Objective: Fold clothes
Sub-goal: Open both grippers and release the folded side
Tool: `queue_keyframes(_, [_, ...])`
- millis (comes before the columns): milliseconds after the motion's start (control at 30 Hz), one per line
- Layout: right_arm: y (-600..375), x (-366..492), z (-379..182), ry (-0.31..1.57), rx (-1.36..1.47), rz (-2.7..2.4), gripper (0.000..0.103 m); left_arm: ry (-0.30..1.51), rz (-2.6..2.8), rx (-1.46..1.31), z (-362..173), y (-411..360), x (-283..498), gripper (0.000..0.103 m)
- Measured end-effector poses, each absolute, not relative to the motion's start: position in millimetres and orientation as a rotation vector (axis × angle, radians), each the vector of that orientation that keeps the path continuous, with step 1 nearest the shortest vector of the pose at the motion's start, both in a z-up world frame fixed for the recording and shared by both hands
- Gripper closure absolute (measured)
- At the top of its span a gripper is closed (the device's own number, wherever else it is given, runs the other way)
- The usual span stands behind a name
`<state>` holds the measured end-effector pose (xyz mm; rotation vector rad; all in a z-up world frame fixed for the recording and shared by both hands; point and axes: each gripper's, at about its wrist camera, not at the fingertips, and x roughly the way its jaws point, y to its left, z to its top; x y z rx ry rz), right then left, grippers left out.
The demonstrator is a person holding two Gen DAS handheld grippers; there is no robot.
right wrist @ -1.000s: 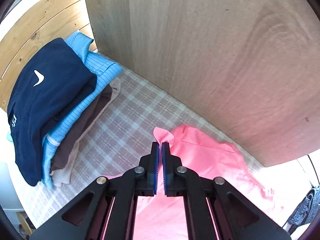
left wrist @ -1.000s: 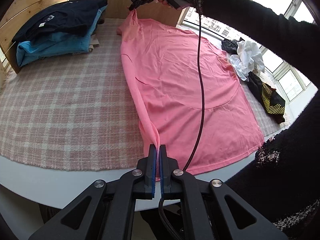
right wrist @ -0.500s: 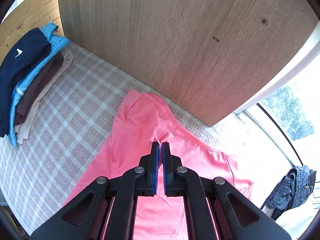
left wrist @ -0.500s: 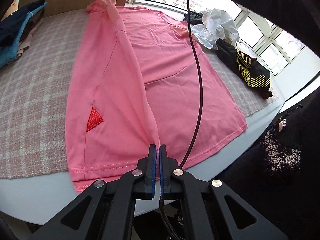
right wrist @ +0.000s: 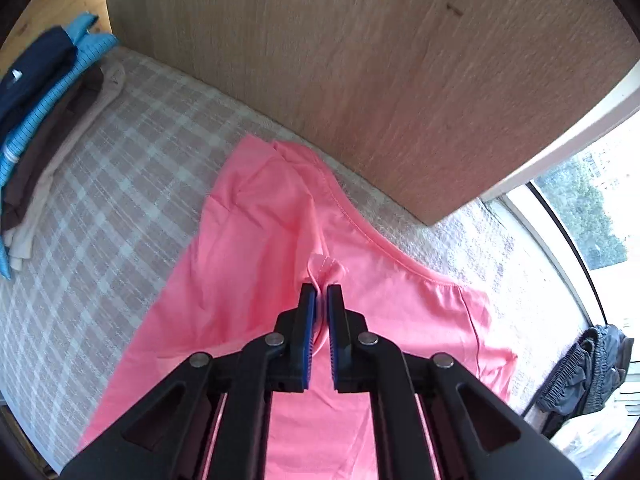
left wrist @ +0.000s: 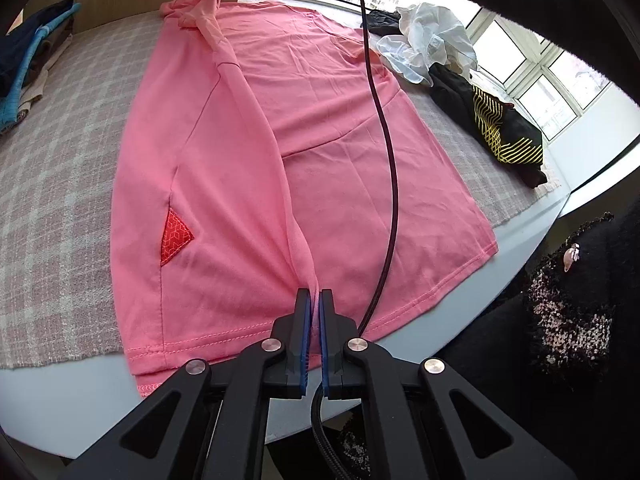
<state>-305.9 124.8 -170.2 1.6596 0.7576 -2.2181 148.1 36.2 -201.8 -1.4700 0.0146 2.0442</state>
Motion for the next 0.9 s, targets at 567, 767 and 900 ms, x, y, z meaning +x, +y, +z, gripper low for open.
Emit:
queue_keyframes(567, [125, -253, -200, 0.647, 1.723, -2.041, 0.086, -0.063, 2.237, -1.568, -184, -46, 148, 0.075])
queue_keyframes(767, [211, -242, -150, 0.344, 1.76, -2.202, 0.086, -0.103, 2.258, -1.564, -178, -56, 157, 0.075])
queue_keyframes(900, [186, -215, -151, 0.338, 1.665, -2.107, 0.076, -0.155, 2.274, -1.59, -175, -71, 170, 0.072])
